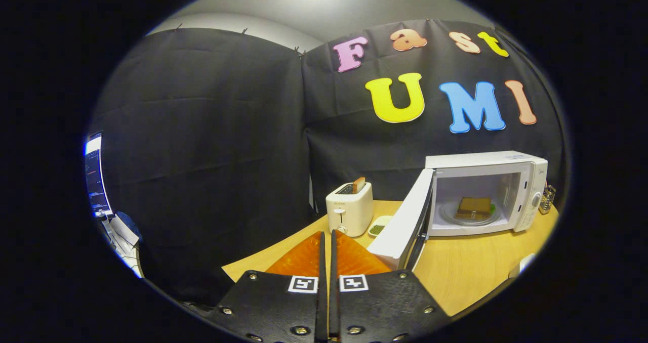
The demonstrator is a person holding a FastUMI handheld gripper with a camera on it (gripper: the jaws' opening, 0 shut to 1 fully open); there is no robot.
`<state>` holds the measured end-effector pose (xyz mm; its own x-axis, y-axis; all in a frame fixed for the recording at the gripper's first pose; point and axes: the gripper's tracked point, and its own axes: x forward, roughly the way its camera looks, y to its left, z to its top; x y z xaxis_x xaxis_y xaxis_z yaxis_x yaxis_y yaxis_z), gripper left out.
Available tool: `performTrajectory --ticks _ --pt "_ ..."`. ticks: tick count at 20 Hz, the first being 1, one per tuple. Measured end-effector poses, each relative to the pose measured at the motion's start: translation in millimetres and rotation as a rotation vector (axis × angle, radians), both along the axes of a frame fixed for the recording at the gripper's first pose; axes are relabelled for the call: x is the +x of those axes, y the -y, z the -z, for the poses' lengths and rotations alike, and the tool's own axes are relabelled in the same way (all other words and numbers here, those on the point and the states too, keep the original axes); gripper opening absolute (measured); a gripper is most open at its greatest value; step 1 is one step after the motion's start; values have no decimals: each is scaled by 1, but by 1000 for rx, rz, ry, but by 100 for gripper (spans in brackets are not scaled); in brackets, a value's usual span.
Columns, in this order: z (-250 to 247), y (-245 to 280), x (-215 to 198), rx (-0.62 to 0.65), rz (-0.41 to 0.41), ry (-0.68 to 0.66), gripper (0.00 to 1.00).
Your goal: Open the microwave, put the food inside, and close the microwave door.
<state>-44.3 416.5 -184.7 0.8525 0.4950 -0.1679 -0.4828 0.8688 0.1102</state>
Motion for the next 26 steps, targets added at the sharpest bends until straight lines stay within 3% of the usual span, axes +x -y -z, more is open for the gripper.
performTrajectory --ticks 9,18,26 --pt "3 48 -5 6 67 40 1" --pt "-9 169 21 39 321 117 1" --pt "-10 249 44 -9 455 148 1"
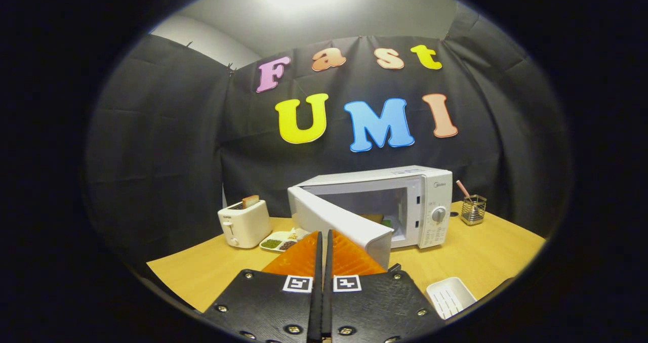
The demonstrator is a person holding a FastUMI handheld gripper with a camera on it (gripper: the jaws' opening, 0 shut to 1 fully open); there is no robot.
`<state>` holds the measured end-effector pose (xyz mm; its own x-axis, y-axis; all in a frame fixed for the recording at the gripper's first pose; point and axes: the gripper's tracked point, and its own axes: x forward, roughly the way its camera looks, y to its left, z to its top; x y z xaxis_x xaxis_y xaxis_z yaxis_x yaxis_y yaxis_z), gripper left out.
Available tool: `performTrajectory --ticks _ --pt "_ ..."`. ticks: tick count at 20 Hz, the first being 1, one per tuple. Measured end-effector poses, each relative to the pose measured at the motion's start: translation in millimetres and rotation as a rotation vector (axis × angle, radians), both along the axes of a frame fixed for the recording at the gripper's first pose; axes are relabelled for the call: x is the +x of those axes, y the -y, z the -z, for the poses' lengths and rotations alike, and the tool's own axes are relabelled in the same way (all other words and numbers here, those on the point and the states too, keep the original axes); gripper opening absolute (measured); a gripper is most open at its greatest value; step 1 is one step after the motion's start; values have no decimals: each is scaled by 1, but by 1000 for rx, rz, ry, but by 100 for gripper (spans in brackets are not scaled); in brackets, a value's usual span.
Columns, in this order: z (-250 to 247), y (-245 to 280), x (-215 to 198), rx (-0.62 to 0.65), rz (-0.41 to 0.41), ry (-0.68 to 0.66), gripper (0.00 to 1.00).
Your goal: Open the microwave, put the food inside, and close the microwave door.
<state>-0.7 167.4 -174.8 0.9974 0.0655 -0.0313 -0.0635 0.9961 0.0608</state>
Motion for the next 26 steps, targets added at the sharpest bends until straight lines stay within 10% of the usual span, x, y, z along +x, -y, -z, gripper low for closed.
performTrajectory --ticks 12,26 --pt "-3 101 62 -23 161 -5 1" --pt "-5 158 169 35 166 -42 1"
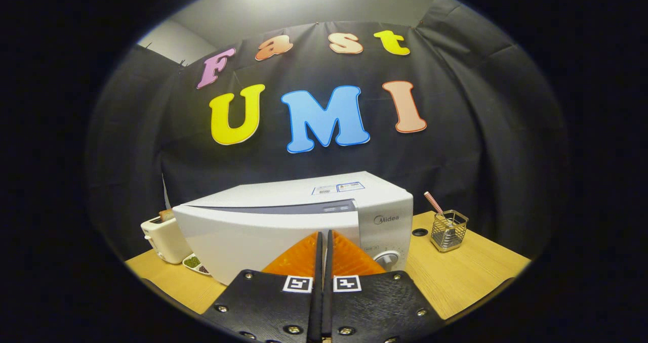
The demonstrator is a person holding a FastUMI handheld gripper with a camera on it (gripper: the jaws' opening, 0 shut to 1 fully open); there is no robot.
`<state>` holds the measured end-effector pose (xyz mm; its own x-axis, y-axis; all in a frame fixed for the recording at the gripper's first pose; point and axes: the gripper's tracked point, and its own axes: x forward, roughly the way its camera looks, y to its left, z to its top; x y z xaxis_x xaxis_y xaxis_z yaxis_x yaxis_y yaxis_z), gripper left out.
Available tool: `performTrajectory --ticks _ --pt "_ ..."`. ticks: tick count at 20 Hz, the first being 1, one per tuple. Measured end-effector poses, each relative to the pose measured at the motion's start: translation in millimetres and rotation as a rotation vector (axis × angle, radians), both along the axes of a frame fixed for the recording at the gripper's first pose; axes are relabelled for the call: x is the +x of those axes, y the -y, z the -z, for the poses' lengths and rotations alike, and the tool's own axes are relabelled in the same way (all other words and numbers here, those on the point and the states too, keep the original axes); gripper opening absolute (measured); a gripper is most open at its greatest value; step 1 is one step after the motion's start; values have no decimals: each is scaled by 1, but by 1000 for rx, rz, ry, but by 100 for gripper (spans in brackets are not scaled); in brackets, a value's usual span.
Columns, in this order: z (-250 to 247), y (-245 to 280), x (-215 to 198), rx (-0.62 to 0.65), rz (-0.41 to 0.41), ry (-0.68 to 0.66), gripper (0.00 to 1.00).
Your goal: Open the microwave, put the food inside, and close the microwave door.
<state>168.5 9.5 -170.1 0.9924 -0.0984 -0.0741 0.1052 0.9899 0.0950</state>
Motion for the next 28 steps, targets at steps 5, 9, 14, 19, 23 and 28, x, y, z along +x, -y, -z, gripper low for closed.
performTrajectory --ticks 5,9,14,19,23,28 --pt "1 8 23 4 16 -10 1" --pt "-1 9 28 -13 12 14 1" --pt "0 10 34 -42 13 24 1" --pt "-13 7 10 -3 -40 14 39" --pt "-63 21 -32 -44 -24 45 95" --pt "-154 35 -84 -51 -18 109 95"
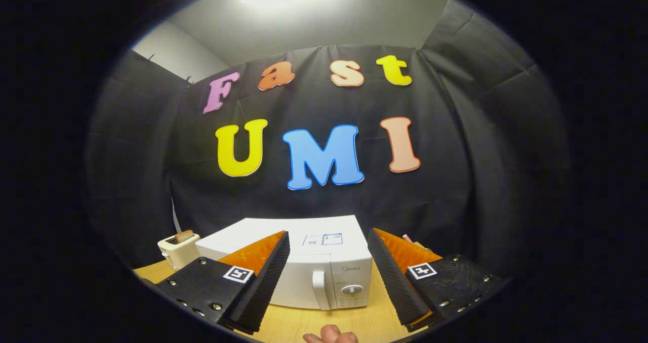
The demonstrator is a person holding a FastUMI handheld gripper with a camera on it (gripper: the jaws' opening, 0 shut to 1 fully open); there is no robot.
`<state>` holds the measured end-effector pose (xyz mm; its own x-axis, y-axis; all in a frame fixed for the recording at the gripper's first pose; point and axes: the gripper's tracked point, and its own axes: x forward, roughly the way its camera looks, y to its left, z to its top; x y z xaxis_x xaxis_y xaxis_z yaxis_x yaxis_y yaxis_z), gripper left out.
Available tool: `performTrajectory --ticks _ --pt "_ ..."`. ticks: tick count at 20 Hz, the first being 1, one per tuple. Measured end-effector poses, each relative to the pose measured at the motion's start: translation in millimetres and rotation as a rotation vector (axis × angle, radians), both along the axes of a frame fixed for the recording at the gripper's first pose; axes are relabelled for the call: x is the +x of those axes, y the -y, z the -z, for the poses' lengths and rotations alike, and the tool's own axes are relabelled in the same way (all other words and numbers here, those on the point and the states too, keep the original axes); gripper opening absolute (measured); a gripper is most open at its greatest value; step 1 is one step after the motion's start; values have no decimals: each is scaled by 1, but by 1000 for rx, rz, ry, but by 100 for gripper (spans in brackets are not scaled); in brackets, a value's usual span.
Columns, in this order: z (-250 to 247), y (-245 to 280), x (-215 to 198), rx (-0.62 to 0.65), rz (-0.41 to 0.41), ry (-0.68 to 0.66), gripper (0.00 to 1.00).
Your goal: Open the microwave, put the food inside, and close the microwave door.
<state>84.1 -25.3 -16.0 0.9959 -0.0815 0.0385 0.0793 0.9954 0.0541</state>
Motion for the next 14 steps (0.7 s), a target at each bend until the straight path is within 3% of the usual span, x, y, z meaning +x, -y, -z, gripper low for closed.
performTrajectory --ticks 8,14 --pt "-94 9 -58 -26 17 71 96" --pt "-98 13 -72 -65 30 76 95"
